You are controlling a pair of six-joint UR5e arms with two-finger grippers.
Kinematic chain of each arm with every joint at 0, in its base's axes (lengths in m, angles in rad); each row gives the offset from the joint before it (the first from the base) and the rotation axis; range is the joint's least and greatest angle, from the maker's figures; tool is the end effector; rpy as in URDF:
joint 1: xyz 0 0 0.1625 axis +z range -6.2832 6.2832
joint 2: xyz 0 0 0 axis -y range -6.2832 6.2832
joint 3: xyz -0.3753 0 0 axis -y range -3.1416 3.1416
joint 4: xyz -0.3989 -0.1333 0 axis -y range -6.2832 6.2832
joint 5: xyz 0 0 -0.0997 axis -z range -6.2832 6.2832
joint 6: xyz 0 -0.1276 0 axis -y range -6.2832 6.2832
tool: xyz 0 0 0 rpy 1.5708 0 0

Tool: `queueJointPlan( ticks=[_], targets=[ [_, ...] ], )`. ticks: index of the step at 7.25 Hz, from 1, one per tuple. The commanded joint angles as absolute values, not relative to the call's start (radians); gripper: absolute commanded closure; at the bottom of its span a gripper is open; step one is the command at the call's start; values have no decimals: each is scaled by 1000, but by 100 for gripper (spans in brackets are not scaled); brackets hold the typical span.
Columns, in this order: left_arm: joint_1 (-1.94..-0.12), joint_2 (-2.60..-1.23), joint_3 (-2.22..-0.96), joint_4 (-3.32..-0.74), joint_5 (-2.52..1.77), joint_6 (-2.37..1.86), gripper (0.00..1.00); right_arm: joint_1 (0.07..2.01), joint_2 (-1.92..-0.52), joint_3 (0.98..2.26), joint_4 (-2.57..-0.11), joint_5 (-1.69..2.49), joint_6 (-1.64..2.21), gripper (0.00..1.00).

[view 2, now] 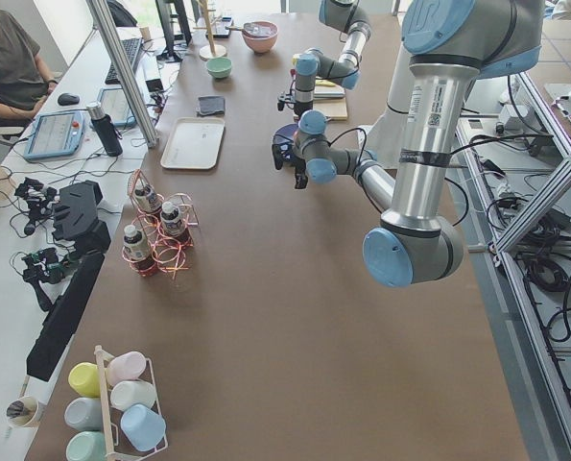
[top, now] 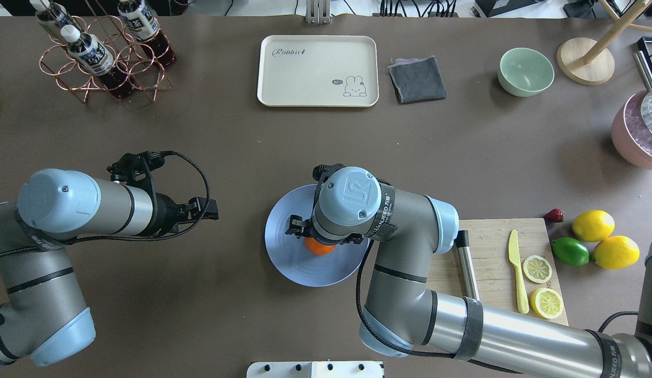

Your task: Pick orange to plate

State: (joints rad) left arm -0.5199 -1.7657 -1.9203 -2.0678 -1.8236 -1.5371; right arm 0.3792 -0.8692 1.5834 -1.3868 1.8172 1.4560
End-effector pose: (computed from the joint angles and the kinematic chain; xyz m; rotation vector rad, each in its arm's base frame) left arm 0.4451 -0.3716 0.3004 0.0625 1.0628 -0.3081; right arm -0.6148 -0.3550 0.1870 -0.0041 -0.9228 0.1347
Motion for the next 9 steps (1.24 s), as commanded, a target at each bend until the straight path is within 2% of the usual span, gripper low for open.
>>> queueJointPlan(
  ticks=[1,2,4,6,9],
  targets=[
    [-526,-1781,-1931,-2066,-1822,-1540,3,405,-903,1661,-1394,1822,1465,0],
    [-541,-1770,-1946,-2062,-1825,-1534,3,473,-996,1762,-1397,1882,1451,0],
    [-618,-1723,-1960,-2059,-1857,-1430,3,714,-1150,1833,-1397,2117,1229,0],
    [-769,-1626,-2015,-2059,-2021,-1280,3,893,-1343,1852,-1391,2256,869,0],
    [-1097,-1467,-1978,-2059,-2283,-793,3,1194,-1619,1833,-1399,2348,298,0]
  ],
)
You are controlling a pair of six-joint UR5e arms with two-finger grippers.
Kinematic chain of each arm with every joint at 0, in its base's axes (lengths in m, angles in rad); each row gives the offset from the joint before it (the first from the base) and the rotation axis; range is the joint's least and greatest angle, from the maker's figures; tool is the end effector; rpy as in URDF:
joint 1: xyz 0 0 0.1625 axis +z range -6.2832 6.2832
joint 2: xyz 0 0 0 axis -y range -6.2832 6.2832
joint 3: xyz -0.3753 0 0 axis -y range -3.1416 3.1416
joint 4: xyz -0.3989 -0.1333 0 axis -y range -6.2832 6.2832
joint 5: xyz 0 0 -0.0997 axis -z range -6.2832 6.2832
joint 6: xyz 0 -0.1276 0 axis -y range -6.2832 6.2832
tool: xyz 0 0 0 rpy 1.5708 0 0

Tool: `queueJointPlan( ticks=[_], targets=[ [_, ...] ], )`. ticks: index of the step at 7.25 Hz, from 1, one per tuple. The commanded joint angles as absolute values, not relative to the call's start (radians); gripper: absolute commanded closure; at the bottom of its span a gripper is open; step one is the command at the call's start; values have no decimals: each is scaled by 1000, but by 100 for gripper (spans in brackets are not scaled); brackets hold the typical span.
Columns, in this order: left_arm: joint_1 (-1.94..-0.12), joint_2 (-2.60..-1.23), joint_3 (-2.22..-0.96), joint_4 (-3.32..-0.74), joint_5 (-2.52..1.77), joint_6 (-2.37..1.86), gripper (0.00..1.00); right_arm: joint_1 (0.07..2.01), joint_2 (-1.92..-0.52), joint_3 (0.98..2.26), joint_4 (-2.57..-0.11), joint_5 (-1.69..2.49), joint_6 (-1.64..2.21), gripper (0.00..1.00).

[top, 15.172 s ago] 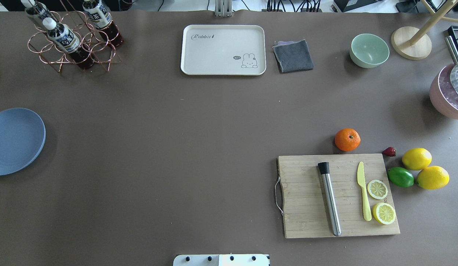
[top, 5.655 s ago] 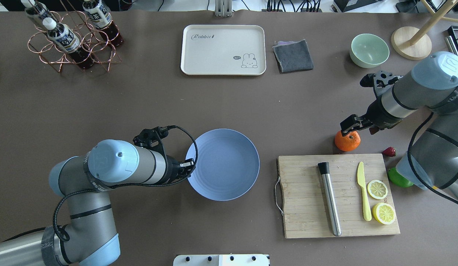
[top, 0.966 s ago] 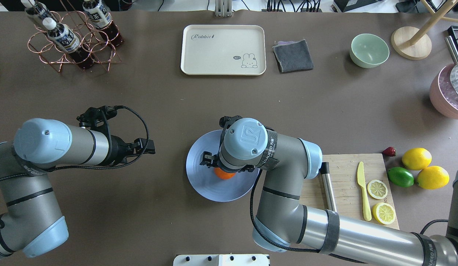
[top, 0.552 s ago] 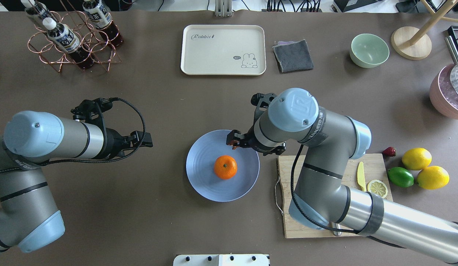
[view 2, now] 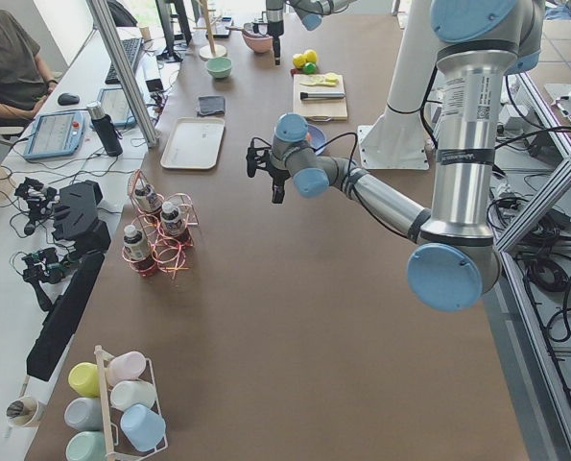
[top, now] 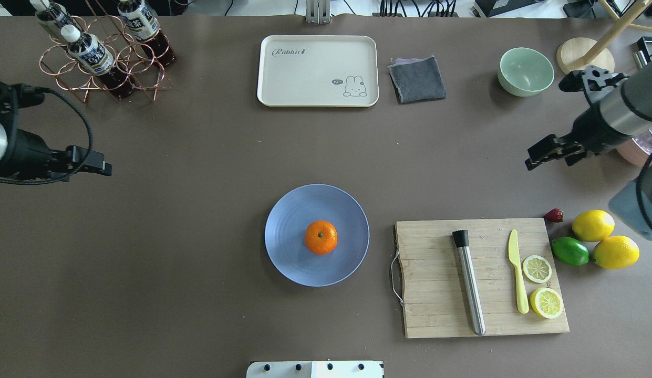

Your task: Pick orange to plate

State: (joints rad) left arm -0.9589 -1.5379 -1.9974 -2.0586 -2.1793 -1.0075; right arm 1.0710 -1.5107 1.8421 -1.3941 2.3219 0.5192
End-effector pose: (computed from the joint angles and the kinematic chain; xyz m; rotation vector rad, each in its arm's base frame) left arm 0.2379 -0.4441 0.3742 0.1768 1.0068 -0.0925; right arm -0.2145 -0.4893 0.4403 0.0640 -0.8770 -0.1726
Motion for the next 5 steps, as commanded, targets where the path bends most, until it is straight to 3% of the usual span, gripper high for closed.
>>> queueJointPlan(
  ticks=[1,3,5],
  targets=[
    [-1220,-1435,-1921,-2059,-2359,-623,3,1294,-1672,1791,-1397,2367,131,0],
    [-1412,-1394,-1804,-2057,-2471,-337,3,1449,-1689,1644,-1397,2396,-141,0],
    [-1428,-1396,-1787,-2054,-2482,-327,3,1531,-1689,1586,-1397,2401,-266,0]
  ],
)
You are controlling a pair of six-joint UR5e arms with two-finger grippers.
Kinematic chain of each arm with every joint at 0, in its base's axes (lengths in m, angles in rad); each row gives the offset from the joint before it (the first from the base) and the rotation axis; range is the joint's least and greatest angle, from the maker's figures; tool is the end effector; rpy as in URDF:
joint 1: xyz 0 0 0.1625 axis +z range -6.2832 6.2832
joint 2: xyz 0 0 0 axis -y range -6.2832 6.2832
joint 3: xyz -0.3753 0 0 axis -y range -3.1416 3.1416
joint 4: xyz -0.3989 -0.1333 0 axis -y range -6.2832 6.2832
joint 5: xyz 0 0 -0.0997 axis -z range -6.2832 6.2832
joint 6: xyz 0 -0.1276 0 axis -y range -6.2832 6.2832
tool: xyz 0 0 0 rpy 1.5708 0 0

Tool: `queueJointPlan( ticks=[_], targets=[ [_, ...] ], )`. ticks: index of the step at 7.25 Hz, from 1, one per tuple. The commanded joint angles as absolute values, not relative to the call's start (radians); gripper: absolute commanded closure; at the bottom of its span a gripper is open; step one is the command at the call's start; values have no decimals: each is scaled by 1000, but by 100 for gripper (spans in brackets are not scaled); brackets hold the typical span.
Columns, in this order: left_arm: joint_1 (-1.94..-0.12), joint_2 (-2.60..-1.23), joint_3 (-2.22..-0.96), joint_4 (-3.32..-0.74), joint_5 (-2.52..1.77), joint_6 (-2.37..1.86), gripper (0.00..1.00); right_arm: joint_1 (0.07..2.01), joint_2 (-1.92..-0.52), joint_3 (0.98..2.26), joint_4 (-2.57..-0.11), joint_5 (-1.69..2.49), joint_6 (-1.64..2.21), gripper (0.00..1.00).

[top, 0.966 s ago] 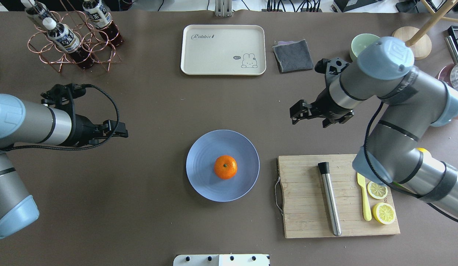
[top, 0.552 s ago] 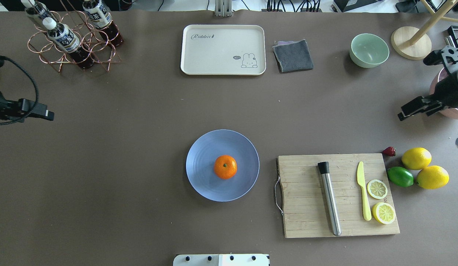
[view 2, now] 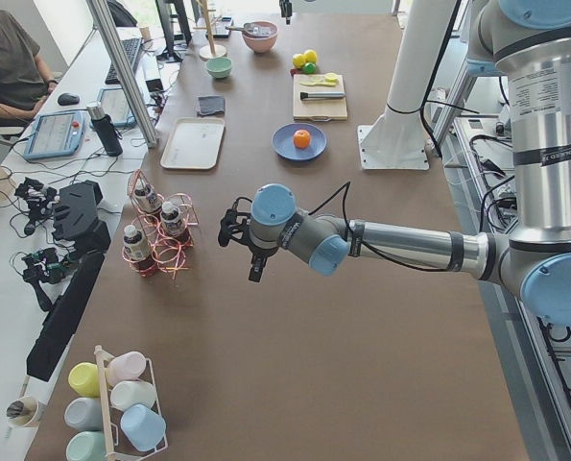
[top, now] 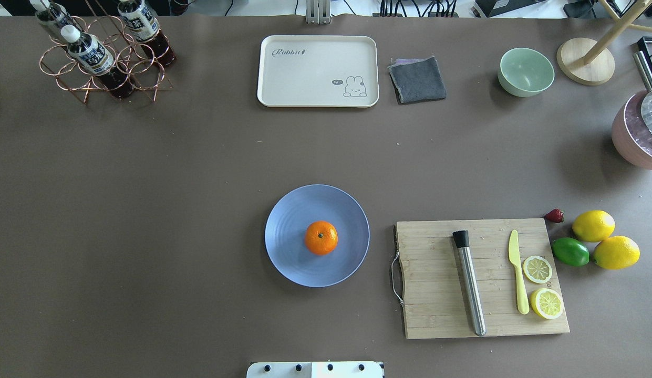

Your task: Pick orange to plate

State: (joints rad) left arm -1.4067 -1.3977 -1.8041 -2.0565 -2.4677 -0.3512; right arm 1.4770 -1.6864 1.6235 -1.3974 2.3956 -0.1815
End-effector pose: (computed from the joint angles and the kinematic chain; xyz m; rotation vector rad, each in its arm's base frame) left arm 0.0420 -0.4594 0.5245 0.2683 0.9722 0.0737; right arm -0.0040 -0.4651 0.6354 0.1408 -0.8219 -0.3048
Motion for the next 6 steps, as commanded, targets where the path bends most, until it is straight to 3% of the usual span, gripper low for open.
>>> queueJointPlan(
  ticks=[1,6],
  targets=[
    [-1430,-1408,-1792,-1980,-2480,-327,3,1542,-1689,1577,-1396,2402,-275,0],
    [-1430,-1424,-1807,-1881,-2467,-321,3,1578,-1690,1539,-1387,2399,-333,0]
  ],
)
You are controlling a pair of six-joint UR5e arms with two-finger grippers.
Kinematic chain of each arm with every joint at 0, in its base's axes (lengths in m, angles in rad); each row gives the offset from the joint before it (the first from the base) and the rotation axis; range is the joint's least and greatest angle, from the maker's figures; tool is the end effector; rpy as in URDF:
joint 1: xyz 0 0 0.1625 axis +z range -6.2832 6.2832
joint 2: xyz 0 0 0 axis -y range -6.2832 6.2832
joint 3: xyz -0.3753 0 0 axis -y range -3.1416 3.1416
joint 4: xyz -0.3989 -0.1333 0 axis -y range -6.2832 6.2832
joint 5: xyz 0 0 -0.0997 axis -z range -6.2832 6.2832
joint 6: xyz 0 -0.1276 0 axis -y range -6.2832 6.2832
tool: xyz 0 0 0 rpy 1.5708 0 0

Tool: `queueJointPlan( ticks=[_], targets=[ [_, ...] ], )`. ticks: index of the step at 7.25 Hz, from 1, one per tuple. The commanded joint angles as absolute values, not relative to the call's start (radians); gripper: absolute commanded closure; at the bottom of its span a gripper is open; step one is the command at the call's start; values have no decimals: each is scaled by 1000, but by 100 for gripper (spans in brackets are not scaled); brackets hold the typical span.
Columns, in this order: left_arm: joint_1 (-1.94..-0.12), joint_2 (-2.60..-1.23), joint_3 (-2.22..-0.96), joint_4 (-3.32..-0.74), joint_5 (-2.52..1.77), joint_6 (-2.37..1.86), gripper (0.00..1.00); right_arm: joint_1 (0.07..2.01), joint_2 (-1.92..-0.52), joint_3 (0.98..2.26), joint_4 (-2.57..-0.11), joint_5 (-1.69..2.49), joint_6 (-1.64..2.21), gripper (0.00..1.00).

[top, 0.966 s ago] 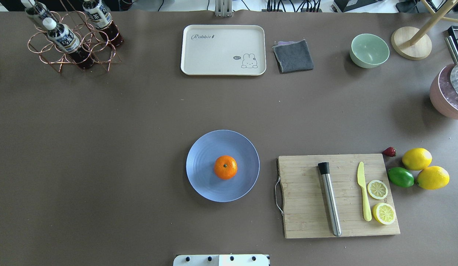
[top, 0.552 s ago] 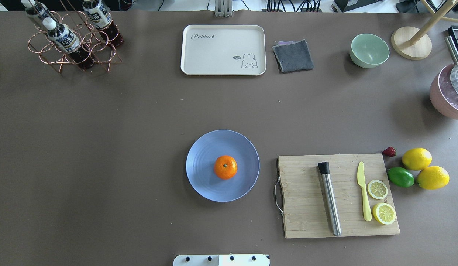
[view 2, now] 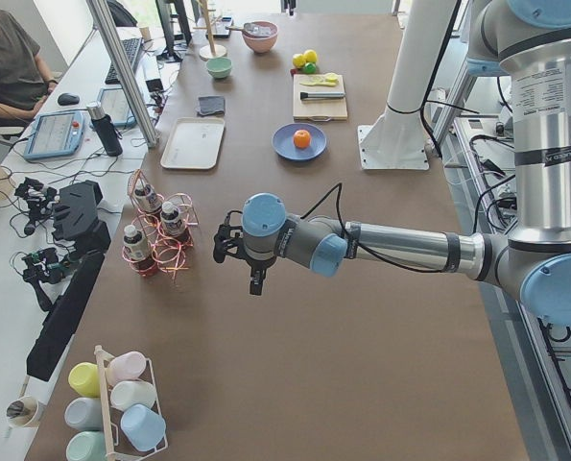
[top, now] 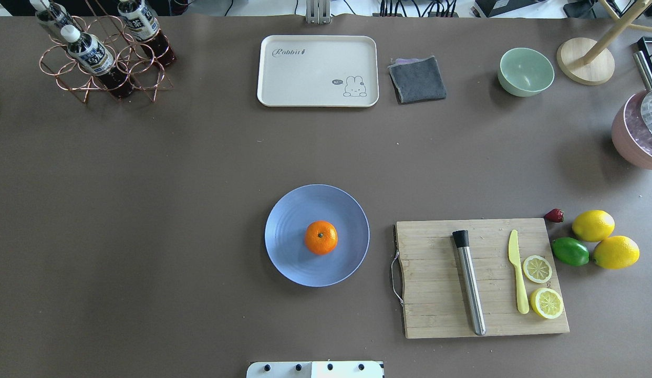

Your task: Pick orange to plate

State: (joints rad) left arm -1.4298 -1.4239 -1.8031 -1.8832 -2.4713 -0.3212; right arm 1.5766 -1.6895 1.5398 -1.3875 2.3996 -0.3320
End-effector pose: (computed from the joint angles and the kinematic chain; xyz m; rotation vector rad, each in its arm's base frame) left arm 0.0324 -0.4652 0.5342 0.1569 0.9481 0.0129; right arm 0.0419 -0.4523 0.6775 0.1713 -0.8154 -0.3211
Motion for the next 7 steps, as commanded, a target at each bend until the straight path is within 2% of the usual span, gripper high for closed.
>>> queueJointPlan(
  ticks=[1,7],
  targets=[
    [-1431,-1419,-1809,-1884,-2444,-321,3,1578,-1692,1539,-1387,2399,-333,0],
    [-1433,-1407,-1844,-1910,-2419,-321,2,1577,-1677,1540,-1387,2396,-318,0]
  ],
)
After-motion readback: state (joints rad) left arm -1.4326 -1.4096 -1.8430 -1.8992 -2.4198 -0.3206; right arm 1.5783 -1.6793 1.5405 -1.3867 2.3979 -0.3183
